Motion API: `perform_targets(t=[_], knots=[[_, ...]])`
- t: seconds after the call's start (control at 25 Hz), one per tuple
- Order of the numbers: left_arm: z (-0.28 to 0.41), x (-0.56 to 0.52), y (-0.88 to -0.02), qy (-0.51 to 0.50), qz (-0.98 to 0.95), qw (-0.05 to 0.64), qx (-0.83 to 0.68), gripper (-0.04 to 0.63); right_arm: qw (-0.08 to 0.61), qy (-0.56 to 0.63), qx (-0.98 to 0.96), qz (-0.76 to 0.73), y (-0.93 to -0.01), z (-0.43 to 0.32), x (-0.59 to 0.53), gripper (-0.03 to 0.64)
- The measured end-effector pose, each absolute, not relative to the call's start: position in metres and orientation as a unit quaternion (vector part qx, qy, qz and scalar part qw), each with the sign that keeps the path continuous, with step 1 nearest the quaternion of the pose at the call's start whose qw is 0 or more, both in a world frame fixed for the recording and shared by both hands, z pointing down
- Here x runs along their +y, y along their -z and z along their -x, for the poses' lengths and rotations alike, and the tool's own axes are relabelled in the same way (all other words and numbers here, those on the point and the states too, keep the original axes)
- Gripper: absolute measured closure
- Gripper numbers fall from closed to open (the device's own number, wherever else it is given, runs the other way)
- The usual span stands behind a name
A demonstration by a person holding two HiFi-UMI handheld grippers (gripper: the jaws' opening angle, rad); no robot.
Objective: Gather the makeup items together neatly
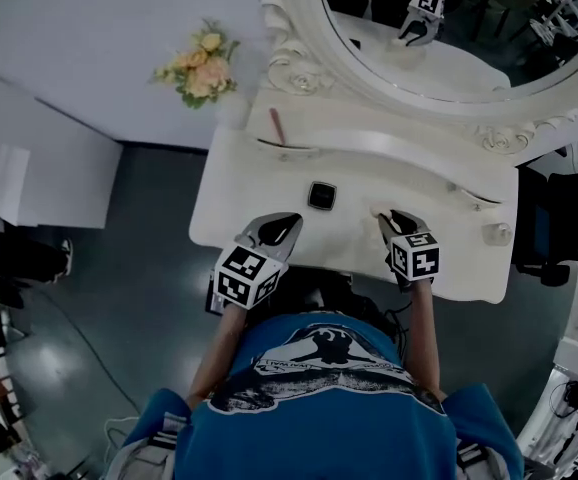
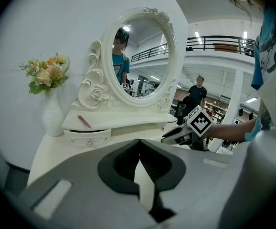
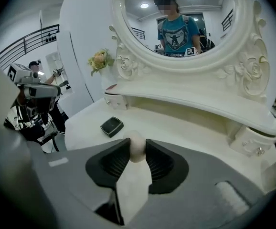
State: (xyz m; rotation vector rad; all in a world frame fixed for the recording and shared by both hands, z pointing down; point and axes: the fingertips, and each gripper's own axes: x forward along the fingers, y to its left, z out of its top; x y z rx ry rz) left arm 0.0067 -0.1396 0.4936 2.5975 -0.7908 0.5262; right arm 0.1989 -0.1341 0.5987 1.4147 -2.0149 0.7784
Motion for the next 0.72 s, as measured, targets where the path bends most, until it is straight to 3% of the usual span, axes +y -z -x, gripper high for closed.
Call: perform_targets(t=[0.72], knots=[[0.091,-0.189,-0.494,-0.175,-0.915,0.188,-0.31,0.584,0.275,-0.283,-0.819,-0.416,-0.605,0.003,-0.224,0.511]])
